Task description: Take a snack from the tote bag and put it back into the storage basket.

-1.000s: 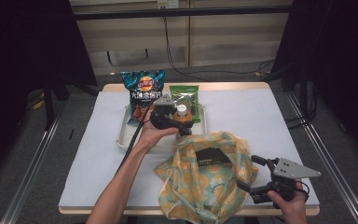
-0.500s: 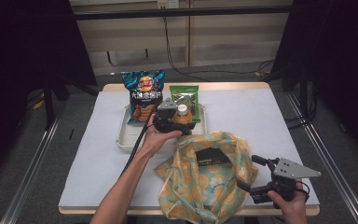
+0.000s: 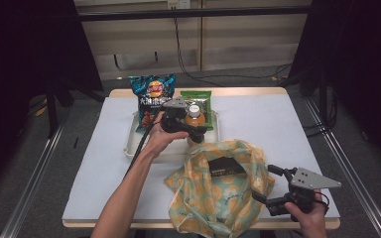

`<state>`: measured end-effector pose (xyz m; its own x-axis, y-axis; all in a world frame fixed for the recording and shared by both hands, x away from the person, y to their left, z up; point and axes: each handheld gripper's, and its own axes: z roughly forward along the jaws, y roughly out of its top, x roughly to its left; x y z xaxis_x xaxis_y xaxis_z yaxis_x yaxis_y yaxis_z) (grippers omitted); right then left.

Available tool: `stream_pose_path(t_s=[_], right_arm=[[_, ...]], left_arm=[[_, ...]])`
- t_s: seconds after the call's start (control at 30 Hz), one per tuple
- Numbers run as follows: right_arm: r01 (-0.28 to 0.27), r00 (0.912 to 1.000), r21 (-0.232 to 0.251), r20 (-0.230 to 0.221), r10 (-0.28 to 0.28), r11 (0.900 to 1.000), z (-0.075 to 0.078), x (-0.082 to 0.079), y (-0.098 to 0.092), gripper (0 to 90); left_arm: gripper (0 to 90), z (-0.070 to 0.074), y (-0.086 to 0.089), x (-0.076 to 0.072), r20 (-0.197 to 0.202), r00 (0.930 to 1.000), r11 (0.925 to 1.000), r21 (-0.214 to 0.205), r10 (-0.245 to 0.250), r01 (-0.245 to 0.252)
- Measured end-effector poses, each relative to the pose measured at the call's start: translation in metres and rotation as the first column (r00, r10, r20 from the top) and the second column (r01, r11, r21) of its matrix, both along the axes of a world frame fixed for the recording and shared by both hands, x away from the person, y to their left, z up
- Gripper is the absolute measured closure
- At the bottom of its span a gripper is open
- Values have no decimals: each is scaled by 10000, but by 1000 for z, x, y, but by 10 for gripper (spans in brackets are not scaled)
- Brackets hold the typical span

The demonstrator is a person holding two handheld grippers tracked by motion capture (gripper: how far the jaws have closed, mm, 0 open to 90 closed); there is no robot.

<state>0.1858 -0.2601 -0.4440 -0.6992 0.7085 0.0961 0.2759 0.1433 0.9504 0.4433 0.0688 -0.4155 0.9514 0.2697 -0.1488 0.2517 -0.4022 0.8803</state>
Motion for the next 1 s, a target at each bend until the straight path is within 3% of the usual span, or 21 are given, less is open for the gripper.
stream_pose_path(t_s=[0.17,0.2,0.4,0.63,0.83,1.0], right_arm=[[11,10000,28,-10,-11,10000,0,0,0,8],[24,10000,53,-10,-24,10000,0,0,0,8],[-13,10000,32,-7,13,10000,0,0,0,8],[-25,10000,92,-33,25,10000,0,0,-1,8],[-60,10000,85,-22,60,9999,-1,1,-1,8],[-61,10000,62,-40,61,10000,-1,1,0,8]], left_arm=[[301,1,-7,4,24,9964,9964,5,-850,850],[301,0,-9,4,-130,9954,9953,-206,-954,951],[301,-4,-20,8,-115,9897,9897,138,-1425,1427],[301,-14,-28,11,-361,9862,9866,161,-1617,1624],[300,-16,-31,10,-370,9864,9870,56,-1602,1605],[291,-15,-31,8,-372,9884,9886,238,-1475,1484]])
